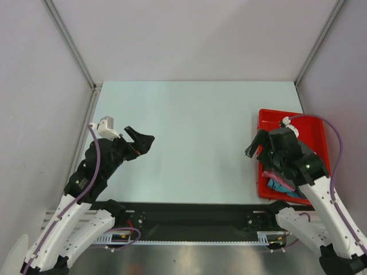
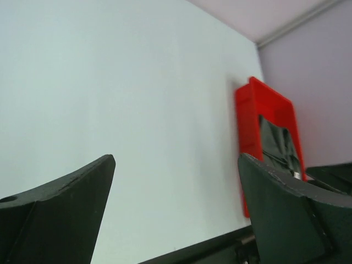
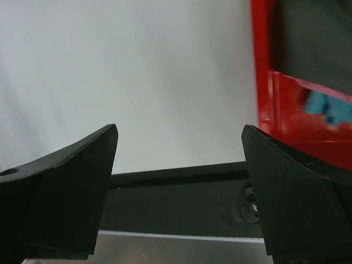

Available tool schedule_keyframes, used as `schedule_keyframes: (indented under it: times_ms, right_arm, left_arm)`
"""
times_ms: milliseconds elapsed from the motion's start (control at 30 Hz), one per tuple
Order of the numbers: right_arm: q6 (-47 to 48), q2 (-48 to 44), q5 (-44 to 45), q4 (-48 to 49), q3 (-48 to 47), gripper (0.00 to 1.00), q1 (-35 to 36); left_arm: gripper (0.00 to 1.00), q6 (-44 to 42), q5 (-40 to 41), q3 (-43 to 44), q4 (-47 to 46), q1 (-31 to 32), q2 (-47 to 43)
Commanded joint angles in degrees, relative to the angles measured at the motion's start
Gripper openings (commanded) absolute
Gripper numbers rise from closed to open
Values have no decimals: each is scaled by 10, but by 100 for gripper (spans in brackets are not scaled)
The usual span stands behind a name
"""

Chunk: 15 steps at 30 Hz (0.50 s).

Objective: Fold and stack the t-shirts
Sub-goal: Grab the tshirt from the pile

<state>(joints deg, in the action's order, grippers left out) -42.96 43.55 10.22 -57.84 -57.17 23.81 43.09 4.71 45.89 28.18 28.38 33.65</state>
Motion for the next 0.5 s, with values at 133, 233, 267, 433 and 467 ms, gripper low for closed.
schedule_keyframes:
  times_ms: [133, 233, 267, 433, 467]
  right_arm:
    - [72, 41, 132, -82, -95, 100, -36]
    - [104, 54, 116, -46, -101, 96, -90]
    - [117, 66, 98, -38, -102, 92, -152]
    - [131, 187, 101, -11, -111, 76, -201]
    - [135, 204, 117, -11, -112, 75, -215]
  left_arm:
    - [100, 104, 187, 33, 197, 1, 1]
    - [100, 59, 172, 20, 153, 1, -59]
    - [100, 17, 165, 15, 138, 1, -78]
    - [100, -82, 34, 13, 80, 1, -99]
    - [100, -93, 10, 8, 79, 0, -89]
